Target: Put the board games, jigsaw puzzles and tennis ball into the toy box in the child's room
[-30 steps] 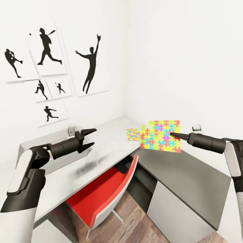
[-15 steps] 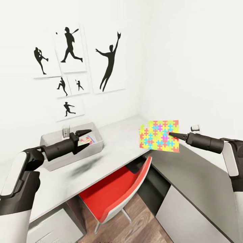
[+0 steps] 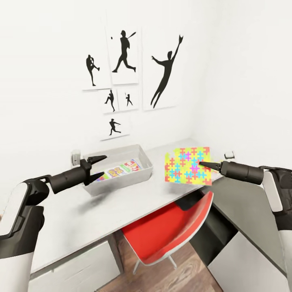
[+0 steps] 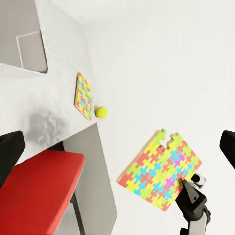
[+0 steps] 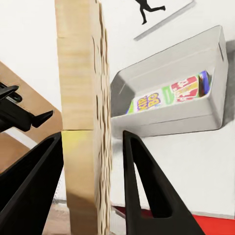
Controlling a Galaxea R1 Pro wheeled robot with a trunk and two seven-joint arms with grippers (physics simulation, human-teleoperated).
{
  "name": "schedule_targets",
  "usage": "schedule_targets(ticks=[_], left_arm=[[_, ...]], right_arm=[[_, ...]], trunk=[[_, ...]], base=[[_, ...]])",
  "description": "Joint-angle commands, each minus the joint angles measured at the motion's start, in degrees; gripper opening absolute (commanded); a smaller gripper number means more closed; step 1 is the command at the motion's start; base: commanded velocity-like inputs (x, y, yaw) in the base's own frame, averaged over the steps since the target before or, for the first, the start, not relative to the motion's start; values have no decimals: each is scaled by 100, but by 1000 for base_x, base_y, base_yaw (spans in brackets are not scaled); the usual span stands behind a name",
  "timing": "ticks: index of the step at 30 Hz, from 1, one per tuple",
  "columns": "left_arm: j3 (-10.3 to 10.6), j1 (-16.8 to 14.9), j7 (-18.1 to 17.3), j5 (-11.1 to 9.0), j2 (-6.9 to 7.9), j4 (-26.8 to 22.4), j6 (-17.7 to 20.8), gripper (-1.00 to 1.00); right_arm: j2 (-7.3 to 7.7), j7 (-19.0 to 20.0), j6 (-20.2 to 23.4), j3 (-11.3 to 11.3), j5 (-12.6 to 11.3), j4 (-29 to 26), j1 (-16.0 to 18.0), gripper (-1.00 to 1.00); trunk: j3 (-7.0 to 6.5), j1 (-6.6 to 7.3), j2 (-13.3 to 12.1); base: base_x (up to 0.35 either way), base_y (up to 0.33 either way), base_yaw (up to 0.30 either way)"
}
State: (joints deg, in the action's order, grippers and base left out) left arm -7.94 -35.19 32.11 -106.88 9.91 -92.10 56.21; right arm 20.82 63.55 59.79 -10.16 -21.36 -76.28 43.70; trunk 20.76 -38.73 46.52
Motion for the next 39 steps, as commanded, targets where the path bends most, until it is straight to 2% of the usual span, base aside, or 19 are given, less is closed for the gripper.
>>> schedule_targets(ticks=[1,8,9,11,13,14,18,21,30,39], left_arm=[[-4,-5,59,-61,1,-1,12,100],[1,-5,65,-56,-1,-1,7,100],[8,-5,64,-57,-7,-1,2,100],[0,-5,61,-57,4,-1,9,100],[-16,1,58,-59,73,-1,11,100],[-40,13,50,-63,143,-1,11,100],[-164,110,29,-68,261,-1,13,100],[-195,135,26,-69,279,-1,13,100],[-216,151,28,-65,303,-1,13,100],[-211,153,35,-58,301,-1,-2,100]], right_arm=[[1,26,21,2,9,1,6,-100],[13,26,21,6,2,13,53,-100],[24,26,21,6,-2,81,161,-100],[21,26,21,31,2,604,543,-100],[-1,26,21,182,10,1101,887,-100],[-13,28,21,399,11,1340,1080,-100],[-41,38,21,1079,-15,1670,1371,-100],[-56,38,21,1214,-22,1726,1417,-100],[-131,35,21,1309,-19,1771,1446,-100],[-137,30,21,1293,-4,1823,1426,-100]], trunk=[[12,-1,6],[45,-1,6],[50,-1,6],[59,-1,6],[67,-1,6],[71,-1,6],[83,-1,6],[91,-1,6],[114,-1,6],[132,-1,6]], base=[[0,312,260],[23,284,260],[20,126,260],[11,66,263],[5,30,267],[3,17,272],[1,8,281],[0,2,288],[26,0,290],[284,0,215]])
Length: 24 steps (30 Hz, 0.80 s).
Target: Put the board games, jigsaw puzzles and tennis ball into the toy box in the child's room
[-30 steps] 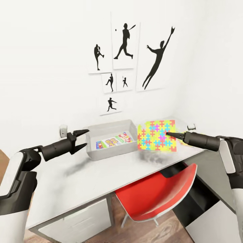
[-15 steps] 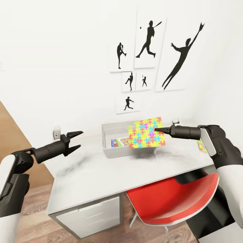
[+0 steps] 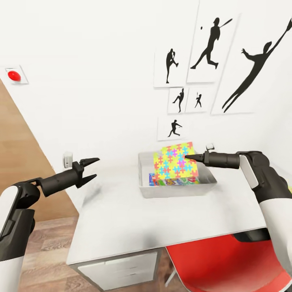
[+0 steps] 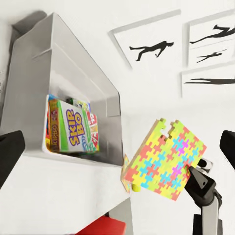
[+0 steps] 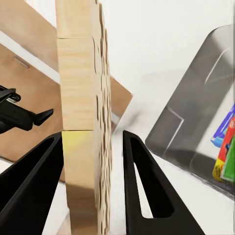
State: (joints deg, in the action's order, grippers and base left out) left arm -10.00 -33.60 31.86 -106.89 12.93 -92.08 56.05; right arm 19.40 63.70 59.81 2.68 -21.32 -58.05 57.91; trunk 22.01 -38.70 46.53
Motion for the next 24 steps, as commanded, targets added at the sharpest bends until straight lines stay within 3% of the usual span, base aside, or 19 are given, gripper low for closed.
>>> schedule_targets(ticks=[1,9,15,18,24], left_arm=[[-3,-6,61,-54,-1,-3,13,100],[18,-5,77,-43,-2,5,11,100],[22,-5,90,-22,-7,11,11,100],[32,-6,81,-13,-9,13,11,100],[37,-6,71,-8,-10,9,11,100]], right_arm=[[5,14,19,6,-5,1,1,-100],[3,-60,19,40,23,91,-1,-100],[7,-553,19,43,25,898,311,-100],[1,-618,19,46,29,1355,503,-100],[-77,-628,19,48,14,1668,621,-100]], trunk=[[8,-4,5],[9,-4,5],[9,-4,5],[9,-4,5],[19,-4,5]], base=[[333,0,61],[133,0,16],[10,0,1],[2,0,0],[0,0,0]])
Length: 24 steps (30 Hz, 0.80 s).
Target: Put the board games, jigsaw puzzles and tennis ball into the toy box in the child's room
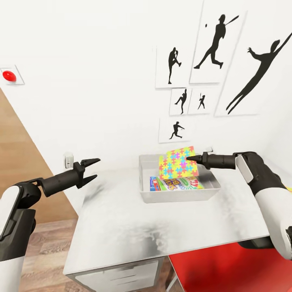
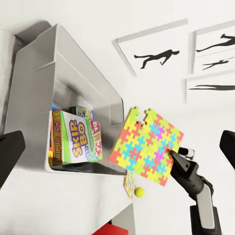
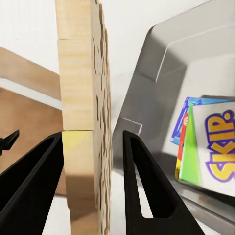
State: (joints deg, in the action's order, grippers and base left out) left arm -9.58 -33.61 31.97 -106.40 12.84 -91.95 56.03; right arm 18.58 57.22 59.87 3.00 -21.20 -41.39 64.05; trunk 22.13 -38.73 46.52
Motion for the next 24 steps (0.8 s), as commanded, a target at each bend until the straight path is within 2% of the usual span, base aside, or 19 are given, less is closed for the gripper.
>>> schedule_targets(ticks=[1,6,8,12,15,17,24], left_arm=[[-6,-5,59,-58,0,-3,13,100],[-13,-5,56,-57,-1,-6,13,100],[-15,-5,56,-57,-1,-6,13,100],[-17,-5,55,-57,0,-7,13,100],[-17,-5,55,-60,0,-7,13,100],[-16,-5,54,-63,1,-7,13,100],[11,-5,47,-65,-17,-7,13,100]], right_arm=[[-7,23,13,16,-1,17,11,-100],[-314,89,13,16,-14,328,34,-100],[-348,114,13,16,-16,429,45,-100],[-373,330,13,10,-22,574,106,-100],[-349,877,13,14,-9,630,131,-100],[-332,1032,13,15,-2,639,137,-100],[-315,1169,13,20,13,641,149,-100]], trunk=[[14,-1,6],[54,-1,6],[72,-1,6],[108,-1,6],[135,-1,6],[153,-1,6],[217,-1,6]], base=[[0,0,0],[0,0,0],[0,0,0],[0,0,0],[0,0,0],[0,0,0],[0,0,0]])
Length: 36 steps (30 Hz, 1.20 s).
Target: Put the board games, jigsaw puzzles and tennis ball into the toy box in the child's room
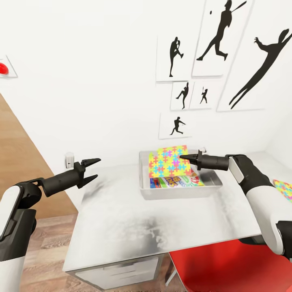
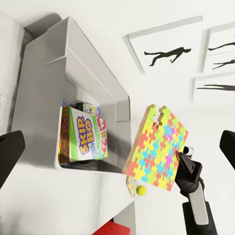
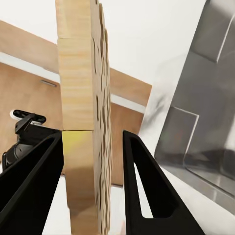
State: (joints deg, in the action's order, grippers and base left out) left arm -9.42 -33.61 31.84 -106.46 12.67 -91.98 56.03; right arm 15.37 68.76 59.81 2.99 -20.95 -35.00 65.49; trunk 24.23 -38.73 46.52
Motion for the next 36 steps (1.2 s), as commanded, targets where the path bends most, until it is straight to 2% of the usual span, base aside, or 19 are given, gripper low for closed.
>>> schedule_targets(ticks=[1,18,21,24,36], left_arm=[[-4,-5,60,-62,1,-4,13,100],[-11,-5,59,-64,4,-4,13,100],[-2,-5,52,-60,0,0,13,100],[3,-5,51,-54,-6,1,13,100],[5,-5,59,-39,-2,5,13,100]], right_arm=[[1,21,19,23,-10,1,7,-100],[-2,-12,19,32,228,9,109,-100],[-35,-15,19,29,463,10,149,-100],[-50,-10,19,27,577,10,159,-100],[-63,-3,19,26,659,10,166,-100]], trunk=[[16,-1,6],[172,-1,6],[199,-1,6],[226,-1,6],[336,-1,6]], base=[[0,0,0],[0,0,0],[0,0,0],[0,0,0],[0,0,0]])
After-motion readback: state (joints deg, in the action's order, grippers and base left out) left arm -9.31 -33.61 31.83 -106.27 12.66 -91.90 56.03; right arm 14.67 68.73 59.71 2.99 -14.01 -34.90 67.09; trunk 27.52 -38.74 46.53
